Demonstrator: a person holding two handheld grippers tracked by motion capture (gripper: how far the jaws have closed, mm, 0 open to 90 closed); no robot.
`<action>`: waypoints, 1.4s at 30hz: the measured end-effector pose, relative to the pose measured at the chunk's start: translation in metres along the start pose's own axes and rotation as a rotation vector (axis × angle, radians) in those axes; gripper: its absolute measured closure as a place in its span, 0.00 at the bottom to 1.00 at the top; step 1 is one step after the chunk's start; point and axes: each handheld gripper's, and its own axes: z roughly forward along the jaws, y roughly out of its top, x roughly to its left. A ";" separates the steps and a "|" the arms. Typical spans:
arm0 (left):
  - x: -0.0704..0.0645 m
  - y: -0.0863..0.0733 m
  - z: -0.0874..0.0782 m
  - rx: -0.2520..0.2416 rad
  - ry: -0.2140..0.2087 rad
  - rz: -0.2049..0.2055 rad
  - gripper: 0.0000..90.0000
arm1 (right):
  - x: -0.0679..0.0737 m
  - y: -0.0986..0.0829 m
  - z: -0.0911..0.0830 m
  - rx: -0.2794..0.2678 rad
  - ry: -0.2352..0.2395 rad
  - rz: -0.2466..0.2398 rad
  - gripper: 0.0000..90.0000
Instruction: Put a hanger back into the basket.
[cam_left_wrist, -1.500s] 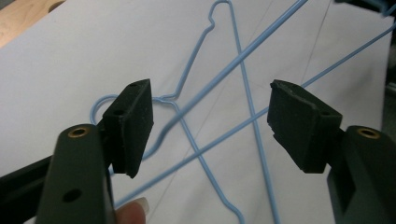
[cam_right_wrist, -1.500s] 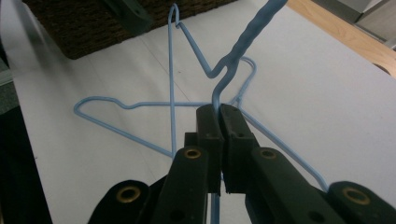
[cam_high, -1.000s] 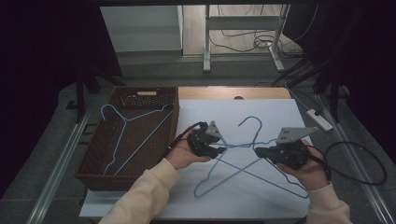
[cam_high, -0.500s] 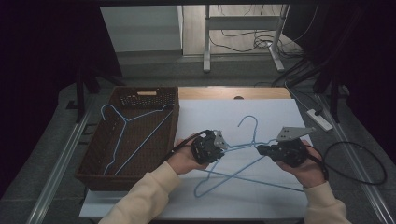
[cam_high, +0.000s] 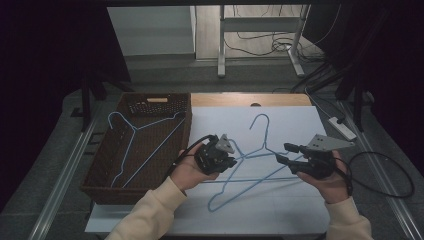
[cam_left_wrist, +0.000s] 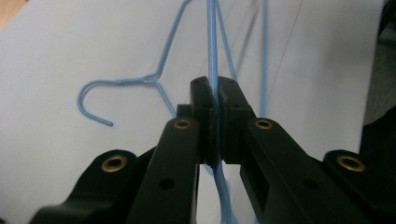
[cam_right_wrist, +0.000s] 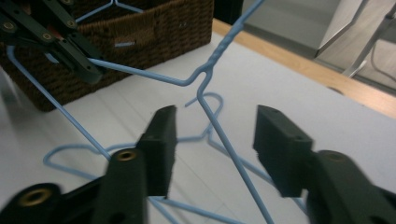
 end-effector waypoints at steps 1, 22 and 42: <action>0.001 0.000 -0.004 -0.014 -0.003 -0.007 0.97 | 0.000 0.000 -0.001 -0.013 -0.004 0.005 0.48; 0.026 -0.024 -0.072 -0.162 0.088 -0.151 0.97 | -0.006 -0.034 0.001 -0.012 -0.061 0.096 0.35; 0.043 -0.059 -0.113 -0.274 0.169 -0.253 0.97 | -0.011 -0.052 0.014 0.043 -0.078 0.130 0.35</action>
